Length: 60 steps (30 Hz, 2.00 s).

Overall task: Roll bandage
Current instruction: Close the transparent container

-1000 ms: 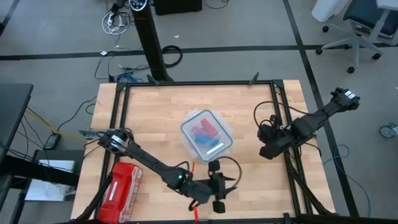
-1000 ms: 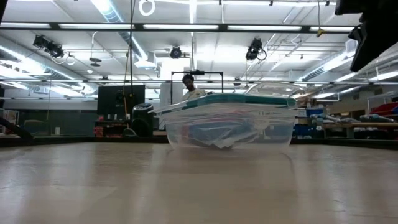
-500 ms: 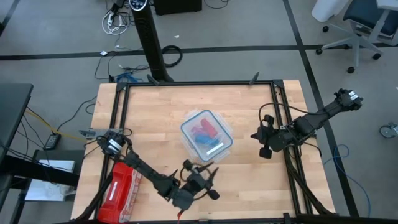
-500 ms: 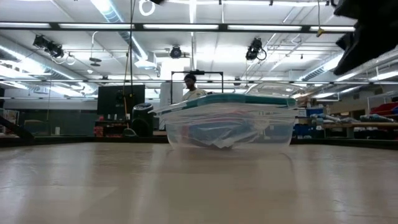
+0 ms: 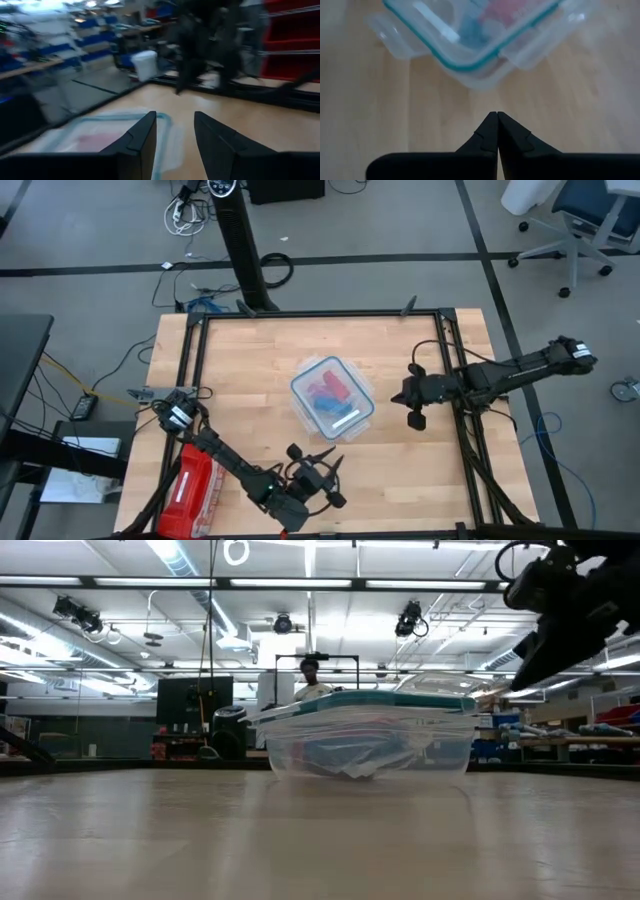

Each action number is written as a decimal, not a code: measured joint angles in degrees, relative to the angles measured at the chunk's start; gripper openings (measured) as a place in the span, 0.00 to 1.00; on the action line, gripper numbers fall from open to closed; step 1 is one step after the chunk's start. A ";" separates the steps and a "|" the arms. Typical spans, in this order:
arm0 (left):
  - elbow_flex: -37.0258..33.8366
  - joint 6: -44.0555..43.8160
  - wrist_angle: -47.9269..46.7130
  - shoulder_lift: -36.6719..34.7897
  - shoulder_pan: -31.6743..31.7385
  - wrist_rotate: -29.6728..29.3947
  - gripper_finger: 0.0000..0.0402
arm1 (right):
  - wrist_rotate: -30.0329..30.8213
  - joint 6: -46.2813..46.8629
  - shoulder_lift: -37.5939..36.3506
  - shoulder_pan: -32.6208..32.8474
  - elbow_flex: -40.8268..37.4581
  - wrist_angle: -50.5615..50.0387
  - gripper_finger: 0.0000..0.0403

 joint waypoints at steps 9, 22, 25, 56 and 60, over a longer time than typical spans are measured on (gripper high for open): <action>-0.13 -27.61 -26.64 -0.63 4.57 22.49 0.34 | -6.36 -4.40 0.02 -3.64 -0.06 7.16 0.01; 0.00 -36.90 -55.91 -13.61 6.42 21.82 0.34 | -7.91 -7.35 0.26 -7.09 -0.06 7.29 0.02; -0.02 -42.54 -63.00 -14.65 5.33 21.87 0.34 | -8.01 -9.73 0.26 -8.09 -0.06 7.30 0.01; -17.18 -64.34 -72.91 -15.05 6.40 31.11 0.34 | -30.90 -18.49 15.33 -32.13 -0.06 16.55 0.01; -18.37 -63.81 -72.63 -15.02 8.17 31.09 0.34 | -30.93 -18.93 18.67 -34.69 -0.06 17.51 0.01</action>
